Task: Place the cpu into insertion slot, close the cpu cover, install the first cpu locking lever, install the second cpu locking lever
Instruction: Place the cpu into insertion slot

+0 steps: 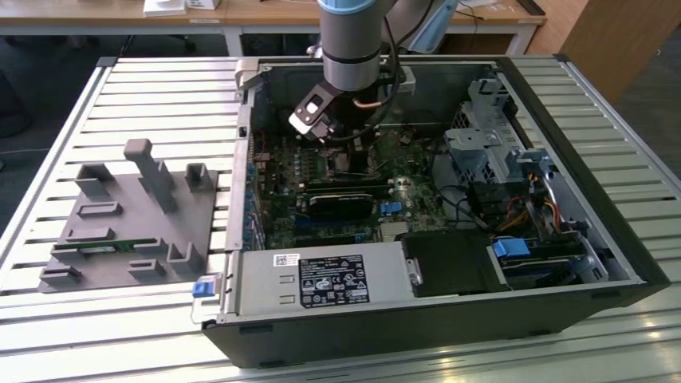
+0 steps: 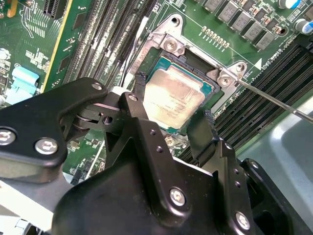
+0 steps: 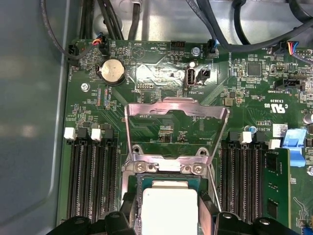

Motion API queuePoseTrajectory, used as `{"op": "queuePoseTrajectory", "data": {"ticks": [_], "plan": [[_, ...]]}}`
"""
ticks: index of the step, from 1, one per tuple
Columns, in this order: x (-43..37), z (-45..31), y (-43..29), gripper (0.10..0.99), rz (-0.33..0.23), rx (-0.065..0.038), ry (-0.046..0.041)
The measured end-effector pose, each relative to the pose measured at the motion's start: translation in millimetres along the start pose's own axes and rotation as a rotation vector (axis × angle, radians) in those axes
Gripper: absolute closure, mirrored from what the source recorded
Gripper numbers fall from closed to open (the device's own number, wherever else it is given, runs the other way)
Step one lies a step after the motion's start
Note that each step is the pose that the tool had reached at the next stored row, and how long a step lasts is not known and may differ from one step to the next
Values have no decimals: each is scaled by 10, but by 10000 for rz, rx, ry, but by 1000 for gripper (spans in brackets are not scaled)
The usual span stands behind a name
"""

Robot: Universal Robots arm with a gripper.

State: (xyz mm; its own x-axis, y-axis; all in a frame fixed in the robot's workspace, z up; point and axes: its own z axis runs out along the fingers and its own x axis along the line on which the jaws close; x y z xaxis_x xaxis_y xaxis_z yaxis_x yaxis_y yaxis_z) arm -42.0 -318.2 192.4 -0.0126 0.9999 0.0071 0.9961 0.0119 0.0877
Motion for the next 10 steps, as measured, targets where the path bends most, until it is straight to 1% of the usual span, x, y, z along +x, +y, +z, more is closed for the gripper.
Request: {"op": "queuePoseTrajectory", "data": {"ticks": [4,8,10], "plan": [[-9,0,-2,471,14,-1,4],[-15,-14,-3,471,20,-1,59],[-15,-17,-4,471,22,-2,67]]}}
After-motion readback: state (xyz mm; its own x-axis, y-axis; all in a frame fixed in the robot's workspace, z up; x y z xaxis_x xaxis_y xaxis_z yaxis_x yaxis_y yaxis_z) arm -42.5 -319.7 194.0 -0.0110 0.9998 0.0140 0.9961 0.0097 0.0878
